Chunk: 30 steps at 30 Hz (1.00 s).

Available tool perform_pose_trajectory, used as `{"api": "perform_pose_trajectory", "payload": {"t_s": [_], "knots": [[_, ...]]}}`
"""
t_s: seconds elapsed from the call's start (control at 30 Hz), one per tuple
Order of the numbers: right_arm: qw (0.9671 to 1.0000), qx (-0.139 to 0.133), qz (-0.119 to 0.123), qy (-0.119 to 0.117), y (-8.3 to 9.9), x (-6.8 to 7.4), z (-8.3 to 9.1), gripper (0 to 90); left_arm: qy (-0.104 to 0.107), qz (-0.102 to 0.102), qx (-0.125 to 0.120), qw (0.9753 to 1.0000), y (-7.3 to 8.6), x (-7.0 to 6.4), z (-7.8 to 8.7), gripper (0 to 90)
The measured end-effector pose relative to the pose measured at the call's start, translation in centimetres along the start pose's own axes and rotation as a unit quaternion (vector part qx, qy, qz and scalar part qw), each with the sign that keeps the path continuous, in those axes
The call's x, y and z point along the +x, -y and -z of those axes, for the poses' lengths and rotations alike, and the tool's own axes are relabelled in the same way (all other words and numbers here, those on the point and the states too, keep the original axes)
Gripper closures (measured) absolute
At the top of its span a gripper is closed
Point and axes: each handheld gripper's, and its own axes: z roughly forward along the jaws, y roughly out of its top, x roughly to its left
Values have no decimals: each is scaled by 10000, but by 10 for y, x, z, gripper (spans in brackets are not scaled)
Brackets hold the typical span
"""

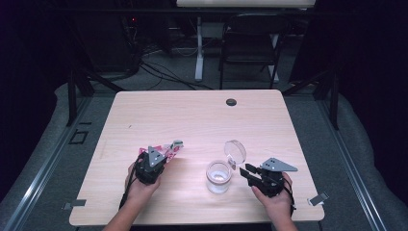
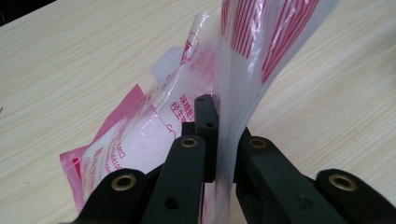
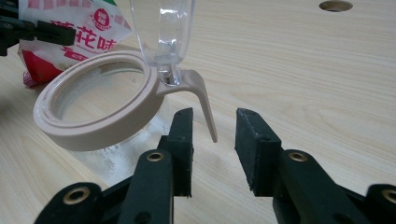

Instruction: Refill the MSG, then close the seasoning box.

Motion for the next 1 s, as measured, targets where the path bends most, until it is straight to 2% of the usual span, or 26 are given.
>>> {"api": "perform_pose_trajectory", "payload": {"t_s": [0.57, 0.7, 0.77, 0.83, 0.87, 0.9, 0.97, 1.0], "knots": [[10000, -38, -29, 20, 1, 1, 2, 677, -34, 368, -221, 9991, -6, 31, 25, 900], [10000, -27, -11, -3, 1, 2, 0, 677, 21, 548, -256, 9982, -5, 39, 29, 900], [10000, -22, -4, -3, 1, 2, 0, 677, 85, 704, -300, 9970, -4, 43, 30, 900], [10000, -31, -6, -5, 1, 2, 0, 677, 146, 772, -302, 9965, -3, 47, 31, 900], [10000, -46, -16, -19, 1, 2, 0, 677, 182, 848, -326, 9957, -2, 49, 31, 900], [10000, -62, -15, -8, 0, 2, 1, 677, 285, 1027, -379, 9936, 0, 55, 31, 900], [10000, -55, -8, 6, 0, 1, 2, 677, 316, 1084, -386, 9929, 1, 59, 32, 900], [10000, -73, -4, -7, 0, 0, 2, 677, 330, 1186, -425, 9915, 3, 63, 34, 900]]}}
